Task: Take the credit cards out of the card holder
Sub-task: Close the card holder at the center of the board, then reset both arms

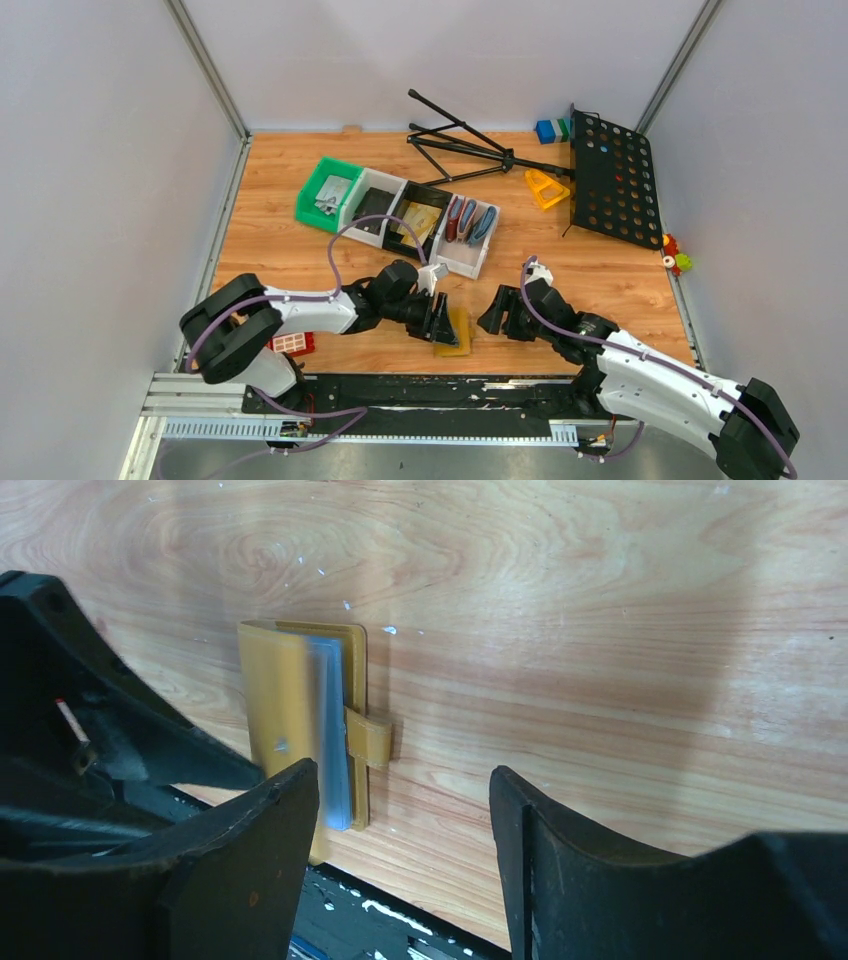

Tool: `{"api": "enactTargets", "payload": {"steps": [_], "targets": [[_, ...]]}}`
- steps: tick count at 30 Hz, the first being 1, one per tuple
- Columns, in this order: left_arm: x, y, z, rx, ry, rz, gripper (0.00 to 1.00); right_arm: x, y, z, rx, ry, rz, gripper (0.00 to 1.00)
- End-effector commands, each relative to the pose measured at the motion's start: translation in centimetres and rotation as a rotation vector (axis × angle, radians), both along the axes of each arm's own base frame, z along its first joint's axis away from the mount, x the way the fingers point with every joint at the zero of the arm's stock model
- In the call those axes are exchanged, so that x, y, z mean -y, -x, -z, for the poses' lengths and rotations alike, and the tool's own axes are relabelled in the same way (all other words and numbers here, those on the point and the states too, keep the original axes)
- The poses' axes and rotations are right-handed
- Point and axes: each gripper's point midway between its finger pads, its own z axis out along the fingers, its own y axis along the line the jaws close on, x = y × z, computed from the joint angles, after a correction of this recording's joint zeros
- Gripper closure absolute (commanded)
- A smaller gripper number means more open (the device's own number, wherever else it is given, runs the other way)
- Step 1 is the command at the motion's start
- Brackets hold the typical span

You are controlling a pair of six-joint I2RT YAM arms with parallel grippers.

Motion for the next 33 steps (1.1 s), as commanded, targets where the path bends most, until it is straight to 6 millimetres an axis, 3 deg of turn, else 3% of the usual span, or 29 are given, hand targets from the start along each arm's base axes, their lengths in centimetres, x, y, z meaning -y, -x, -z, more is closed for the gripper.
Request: {"api": "enactTargets", "payload": {"steps": [1, 6, 11, 14, 16, 18, 20, 22, 24, 25, 29, 33], "targets": [[1.2, -0.7, 1.4, 0.027, -0.010, 0.028, 0.45, 0.0, -0.6, -0.9, 0.038, 0.006, -0.006, 0.37], [1.0, -1.1, 3.3, 0.021, -0.041, 0.002, 0.45, 0.5, -0.9, -1.5, 0.076, 0.000, 0.010, 0.38], [0.8, -1.1, 3.1, 0.039, -0.046, 0.005, 0.45, 1.2, -1.4, -2.5, 0.132, -0.002, 0.037, 0.38], [0.5, -1.7, 0.4, 0.115, -0.017, -0.008, 0.45, 1.7, -1.7, -3.2, 0.177, 0.008, 0.040, 0.38], [-0.3, -2.6, -1.7, 0.202, -0.031, -0.030, 0.39, 2.0, -2.1, -4.0, 0.218, 0.015, 0.039, 0.36], [-1.5, -3.3, -3.7, 0.284, -0.055, -0.062, 0.25, 2.1, -2.5, -5.5, 0.278, 0.019, 0.028, 0.34], [-3.2, -4.0, -5.1, 0.351, -0.106, -0.106, 0.02, 2.5, -3.2, -7.1, 0.361, 0.035, 0.018, 0.29], [-4.4, -4.6, -6.9, 0.417, -0.126, -0.145, 0.00, 3.2, -4.0, -8.7, 0.431, 0.050, 0.044, 0.24], [-5.6, -5.1, -8.7, 0.481, -0.128, -0.179, 0.00, 3.7, -4.7, -9.9, 0.496, 0.069, 0.062, 0.05], [-6.1, -5.4, -9.5, 0.517, -0.130, -0.193, 0.00, 3.9, -5.0, -10.7, 0.540, 0.088, 0.057, 0.01], [-9.2, -7.0, -12.1, 0.667, -0.156, -0.317, 0.00, 4.6, -6.3, -12.8, 0.622, 0.158, 0.072, 0.00], [-14.3, -9.5, -14.0, 0.822, -0.245, -0.543, 0.00, 5.4, -7.8, -13.6, 0.676, 0.256, 0.098, 0.00]]}}
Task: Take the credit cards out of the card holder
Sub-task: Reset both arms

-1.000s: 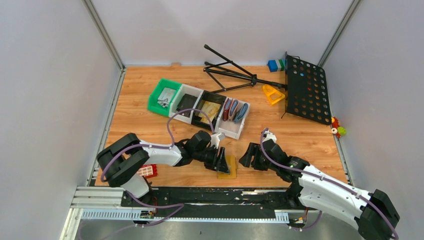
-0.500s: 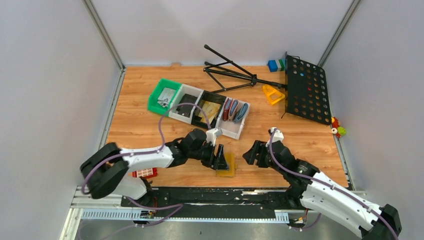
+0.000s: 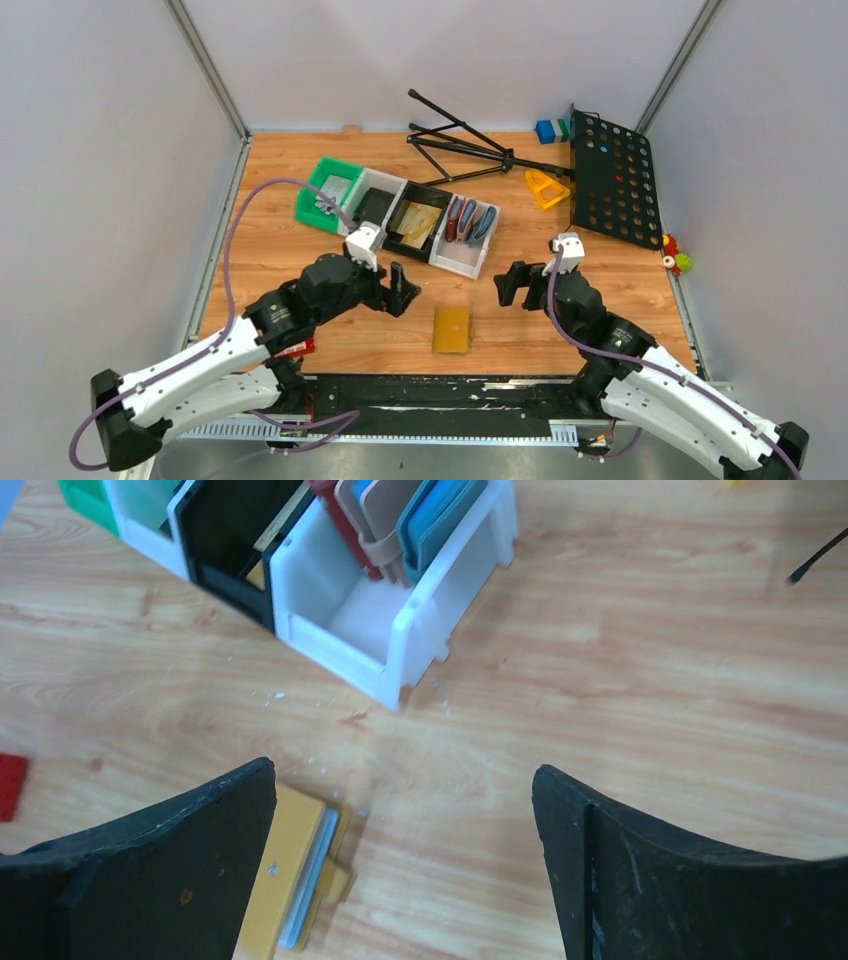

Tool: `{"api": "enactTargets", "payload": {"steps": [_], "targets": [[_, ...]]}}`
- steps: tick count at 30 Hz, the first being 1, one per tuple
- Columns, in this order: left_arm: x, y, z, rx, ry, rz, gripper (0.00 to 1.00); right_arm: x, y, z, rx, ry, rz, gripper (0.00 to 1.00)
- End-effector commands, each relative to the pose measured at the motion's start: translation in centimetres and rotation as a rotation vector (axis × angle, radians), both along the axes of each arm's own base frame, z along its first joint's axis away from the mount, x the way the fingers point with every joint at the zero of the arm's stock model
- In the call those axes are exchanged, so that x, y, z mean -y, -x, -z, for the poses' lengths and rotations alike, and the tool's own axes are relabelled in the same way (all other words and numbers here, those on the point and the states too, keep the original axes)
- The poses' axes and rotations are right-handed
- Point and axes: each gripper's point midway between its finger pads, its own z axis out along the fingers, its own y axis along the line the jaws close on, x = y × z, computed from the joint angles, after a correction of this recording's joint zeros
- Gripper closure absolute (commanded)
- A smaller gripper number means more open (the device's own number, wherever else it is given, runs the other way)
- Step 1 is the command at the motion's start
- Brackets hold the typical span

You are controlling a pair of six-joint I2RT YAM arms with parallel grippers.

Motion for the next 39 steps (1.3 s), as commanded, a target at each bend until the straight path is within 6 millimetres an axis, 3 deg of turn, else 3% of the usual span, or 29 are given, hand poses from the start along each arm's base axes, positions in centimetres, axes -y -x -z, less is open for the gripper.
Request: {"api": "enactTargets", "payload": {"steps": [1, 5, 10, 14, 20, 24, 27, 32, 37, 39], "targets": [[-6.3, -3.2, -1.2, 0.198, -0.121, -0.277, 0.00, 1.6, -2.8, -3.4, 0.153, 0.106, 0.092, 0.00], [-11.4, -5.2, -0.9, 0.300, -0.203, -0.510, 0.00, 4.2, -5.3, -3.0, 0.157, 0.125, 0.199, 0.00], [-17.7, -9.1, 1.7, 0.240, -0.205, -0.765, 0.00, 8.1, -8.7, -1.9, 0.116, -0.071, 0.271, 0.00], [-21.6, -10.7, 3.1, 0.278, -0.284, -0.902, 0.00, 12.1, -9.7, -1.1, 0.214, 0.048, 0.383, 0.00], [-22.1, -12.1, 4.6, 0.352, -0.369, -0.906, 0.00, 13.7, -10.4, -0.9, 0.367, 0.175, 0.406, 0.01], [-23.5, -12.5, 3.5, 0.457, -0.414, -0.942, 0.03, 14.3, -11.2, 0.4, 0.393, 0.279, 0.379, 0.03], [-24.4, -12.6, 3.9, 0.533, -0.413, -0.951, 0.03, 15.2, -12.1, 1.9, 0.355, 0.273, 0.392, 0.00], [-25.7, -13.7, 6.0, 0.511, -0.424, -0.966, 0.02, 16.3, -13.3, 3.1, 0.340, 0.286, 0.425, 0.00], [-26.1, -15.4, 6.9, 0.495, -0.374, -0.925, 0.04, 16.5, -14.1, 3.3, 0.331, 0.290, 0.398, 0.00], [-26.3, -16.3, 7.1, 0.476, -0.379, -0.904, 0.05, 17.6, -14.2, 3.8, 0.321, 0.292, 0.413, 0.00]]}}
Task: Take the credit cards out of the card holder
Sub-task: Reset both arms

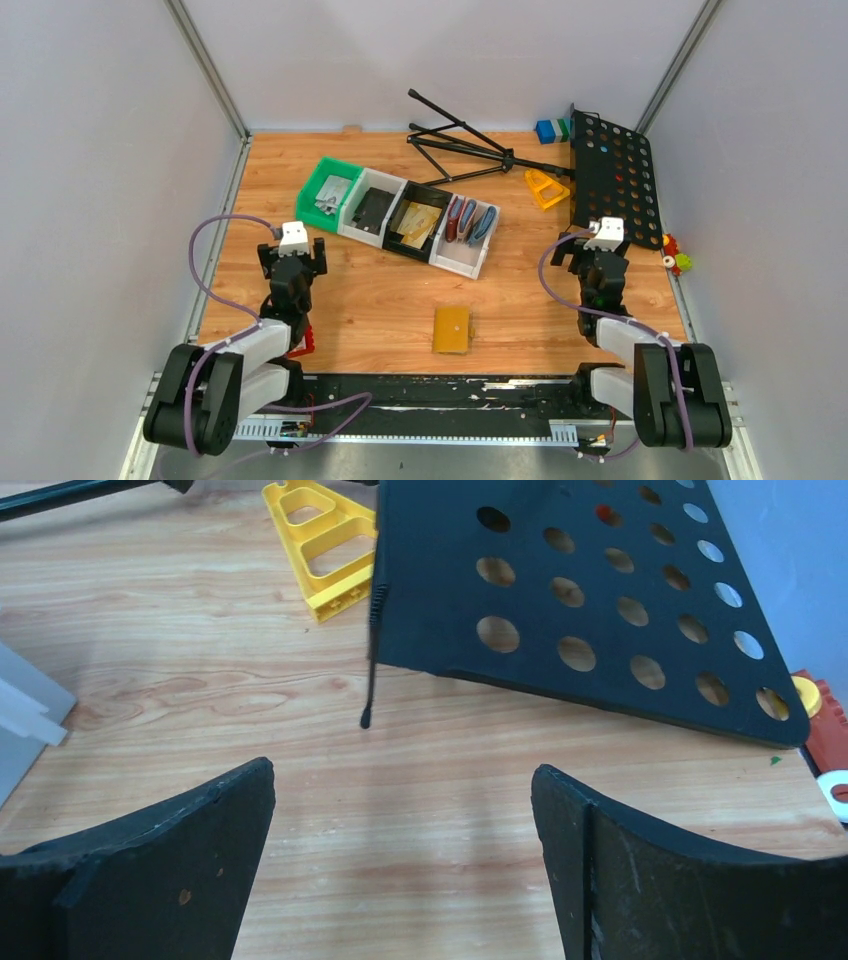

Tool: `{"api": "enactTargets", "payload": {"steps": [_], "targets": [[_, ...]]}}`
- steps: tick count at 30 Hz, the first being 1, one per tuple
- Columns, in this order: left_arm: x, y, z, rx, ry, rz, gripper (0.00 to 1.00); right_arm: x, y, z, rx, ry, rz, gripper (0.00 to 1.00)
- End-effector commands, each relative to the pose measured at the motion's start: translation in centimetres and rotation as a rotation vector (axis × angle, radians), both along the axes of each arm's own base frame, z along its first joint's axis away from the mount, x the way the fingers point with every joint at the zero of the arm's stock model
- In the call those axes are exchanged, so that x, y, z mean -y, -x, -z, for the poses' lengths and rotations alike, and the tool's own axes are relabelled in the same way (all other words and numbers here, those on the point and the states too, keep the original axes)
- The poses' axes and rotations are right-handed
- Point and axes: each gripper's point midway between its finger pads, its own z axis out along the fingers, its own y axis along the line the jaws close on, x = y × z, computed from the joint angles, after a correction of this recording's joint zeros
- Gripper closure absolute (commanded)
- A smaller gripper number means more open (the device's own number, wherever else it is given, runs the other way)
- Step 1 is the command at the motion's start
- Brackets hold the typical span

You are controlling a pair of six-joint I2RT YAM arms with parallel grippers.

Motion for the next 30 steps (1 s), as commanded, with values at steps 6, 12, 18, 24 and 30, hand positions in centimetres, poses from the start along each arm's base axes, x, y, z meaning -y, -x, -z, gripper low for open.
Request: {"api": "enactTargets", "payload": {"steps": [6, 12, 18, 24, 30], "targets": [[0.1, -3.9, -2.7, 0.065, 0.036, 0.048, 0.08, 0.2, -2.6, -0.6, 0.109, 0.018, -0.070, 0.03], [1.0, -4.5, -2.6, 0.048, 0.020, 0.107, 0.13, -0.2, -3.1, -0.2, 0.067, 0.009, -0.080, 0.00], [1.3, -4.9, -1.4, 0.065, 0.001, 0.129, 0.14, -1.3, -3.6, 0.0, 0.037, 0.056, -0.131, 0.00], [1.1, -4.4, -1.1, 0.112, -0.004, 0.123, 0.03, -1.3, -3.6, 0.0, 0.035, 0.058, -0.132, 0.00], [1.2, -4.4, -1.0, 0.097, 0.001, 0.128, 0.00, -1.3, -3.6, 0.0, 0.035, 0.058, -0.131, 0.00]]}}
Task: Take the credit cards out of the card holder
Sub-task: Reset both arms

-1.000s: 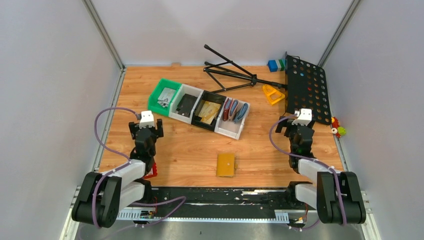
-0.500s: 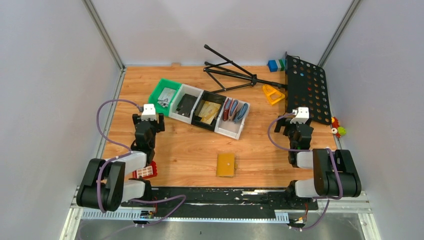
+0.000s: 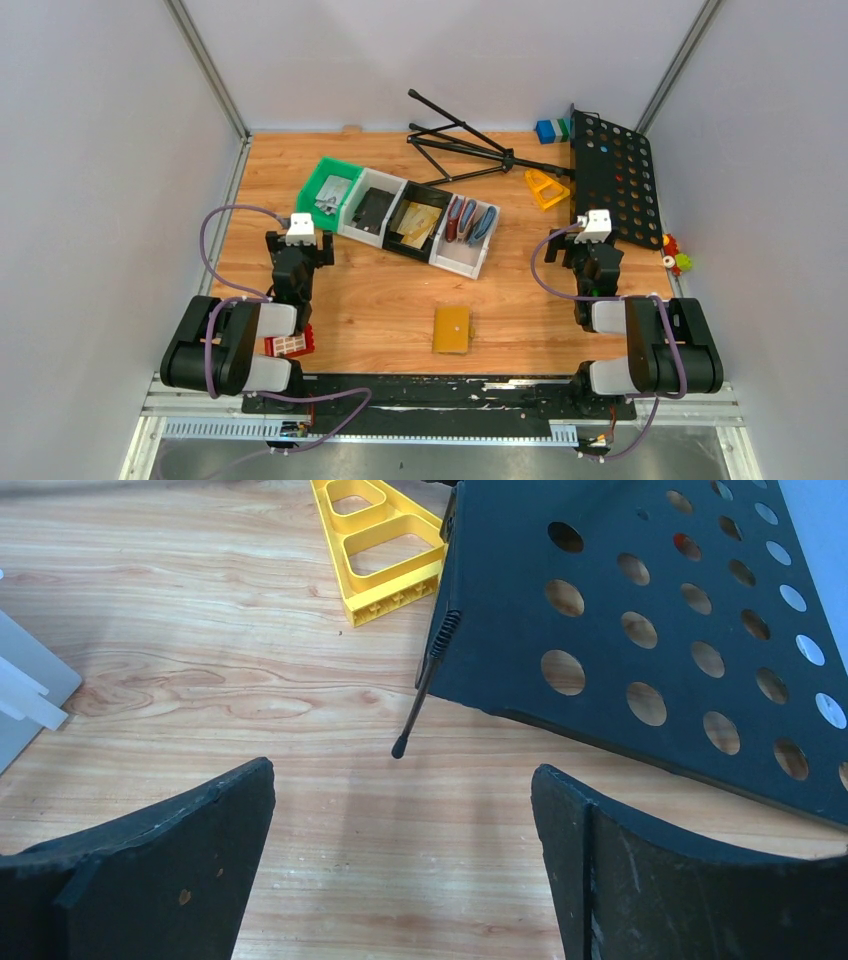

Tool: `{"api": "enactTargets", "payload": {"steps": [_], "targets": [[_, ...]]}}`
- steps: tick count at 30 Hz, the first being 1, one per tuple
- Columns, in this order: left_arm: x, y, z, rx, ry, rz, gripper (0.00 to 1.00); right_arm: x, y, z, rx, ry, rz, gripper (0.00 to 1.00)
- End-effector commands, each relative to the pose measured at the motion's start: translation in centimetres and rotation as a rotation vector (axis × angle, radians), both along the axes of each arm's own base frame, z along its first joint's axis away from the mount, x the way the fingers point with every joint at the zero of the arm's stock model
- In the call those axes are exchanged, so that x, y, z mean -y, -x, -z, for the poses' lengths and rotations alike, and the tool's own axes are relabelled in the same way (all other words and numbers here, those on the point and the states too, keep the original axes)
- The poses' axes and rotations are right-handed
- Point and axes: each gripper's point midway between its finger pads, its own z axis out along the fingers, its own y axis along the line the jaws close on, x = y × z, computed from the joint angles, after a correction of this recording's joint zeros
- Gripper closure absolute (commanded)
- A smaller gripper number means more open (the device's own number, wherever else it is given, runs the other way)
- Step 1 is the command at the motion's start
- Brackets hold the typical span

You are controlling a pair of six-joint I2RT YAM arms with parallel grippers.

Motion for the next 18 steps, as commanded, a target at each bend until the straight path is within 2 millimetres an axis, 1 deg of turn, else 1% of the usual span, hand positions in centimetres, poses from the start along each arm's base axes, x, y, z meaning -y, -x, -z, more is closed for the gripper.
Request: {"api": "enactTargets", "payload": {"steps": [1, 3, 18], "targets": [[-0.29, -0.58, -1.83, 0.069, -0.010, -0.005, 0.00, -0.16, -0.87, -1.57, 0.044, 0.012, -0.014, 0.00], [-0.29, -0.64, -2.05, 0.086, -0.010, -0.004, 0.00, -0.17, -0.87, -1.55, 0.044, 0.012, -0.014, 0.00], [-0.23, -0.63, -1.97, 0.082, -0.008, -0.002, 0.00, -0.15, -0.86, -1.54, 0.043, 0.012, -0.013, 0.00]]}}
